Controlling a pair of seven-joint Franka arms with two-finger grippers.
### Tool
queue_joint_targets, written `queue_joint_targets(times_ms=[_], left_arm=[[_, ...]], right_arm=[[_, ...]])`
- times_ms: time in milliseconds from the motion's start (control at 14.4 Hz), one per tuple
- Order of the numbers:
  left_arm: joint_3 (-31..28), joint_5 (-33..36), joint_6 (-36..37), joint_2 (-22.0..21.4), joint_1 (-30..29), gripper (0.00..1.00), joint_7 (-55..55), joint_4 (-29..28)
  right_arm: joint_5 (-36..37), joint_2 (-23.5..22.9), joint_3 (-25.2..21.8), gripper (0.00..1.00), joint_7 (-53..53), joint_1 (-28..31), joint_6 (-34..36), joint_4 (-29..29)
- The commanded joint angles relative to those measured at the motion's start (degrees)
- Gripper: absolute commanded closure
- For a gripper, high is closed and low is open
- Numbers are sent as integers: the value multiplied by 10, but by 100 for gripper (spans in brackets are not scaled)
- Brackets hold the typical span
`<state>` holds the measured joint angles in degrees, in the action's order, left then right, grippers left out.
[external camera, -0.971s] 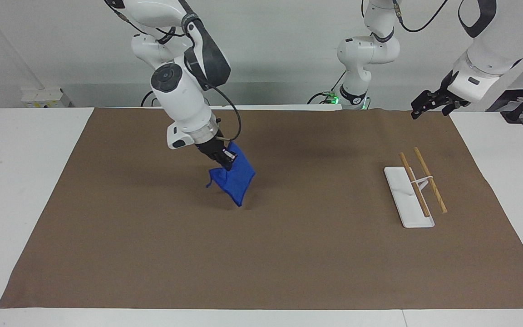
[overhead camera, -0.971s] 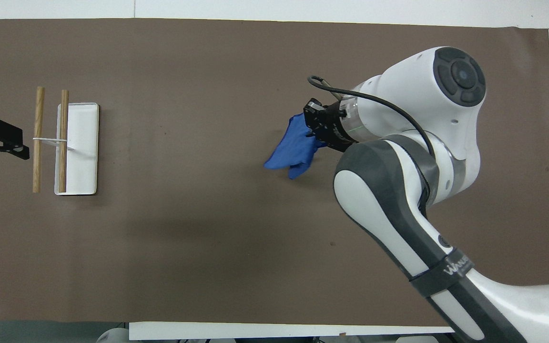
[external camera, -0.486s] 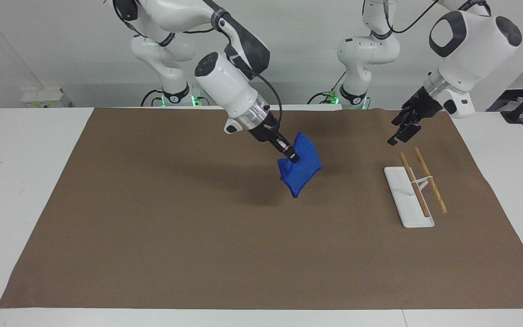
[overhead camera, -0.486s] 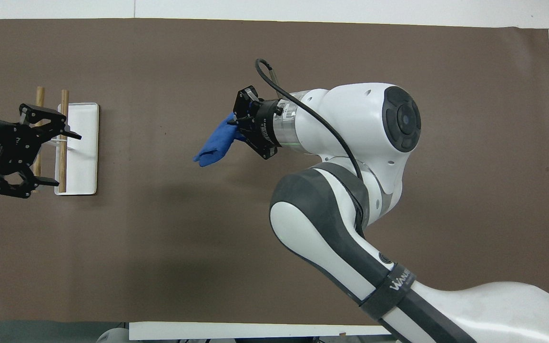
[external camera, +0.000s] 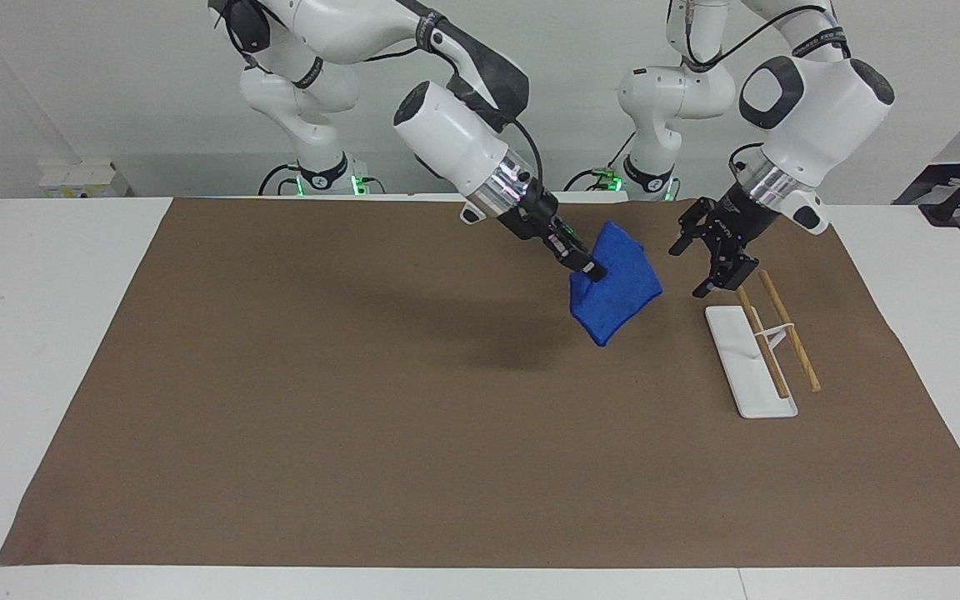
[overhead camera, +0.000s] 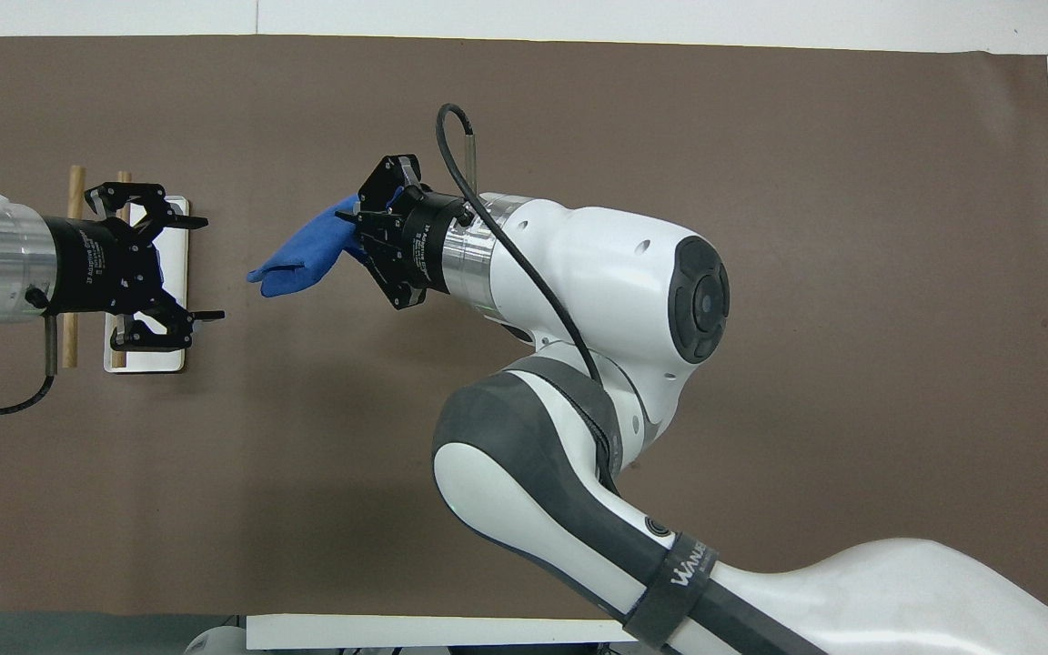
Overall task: Right arm passes towel to left arm to hang
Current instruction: 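Carry the towel toward the left gripper while the left gripper reaches it, then close the left gripper on the towel and open the right gripper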
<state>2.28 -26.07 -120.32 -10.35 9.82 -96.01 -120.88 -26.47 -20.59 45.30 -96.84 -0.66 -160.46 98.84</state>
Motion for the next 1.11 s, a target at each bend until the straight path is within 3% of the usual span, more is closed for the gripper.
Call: queue_joint_targets(times_ms=[0,486,624,1040], left_arm=[[-4,-11,-25,-19,22,0,-44,-20],[-4,-11,-80,-18,59,0,-67,-51],[-4,-11,-102,-8,60,7,-68,-52],[-4,-18,-102,-4,53,85,-74,-45]], right_arm=[[-12,-16,14,100,-8,-1,-19,-14],[-11,-18,22,100,-20,-6,-30,-15],[-11,-22,23,100,-20,-6,-30,-18],[-10,-23,23,100,-20,-6,-30,-20]])
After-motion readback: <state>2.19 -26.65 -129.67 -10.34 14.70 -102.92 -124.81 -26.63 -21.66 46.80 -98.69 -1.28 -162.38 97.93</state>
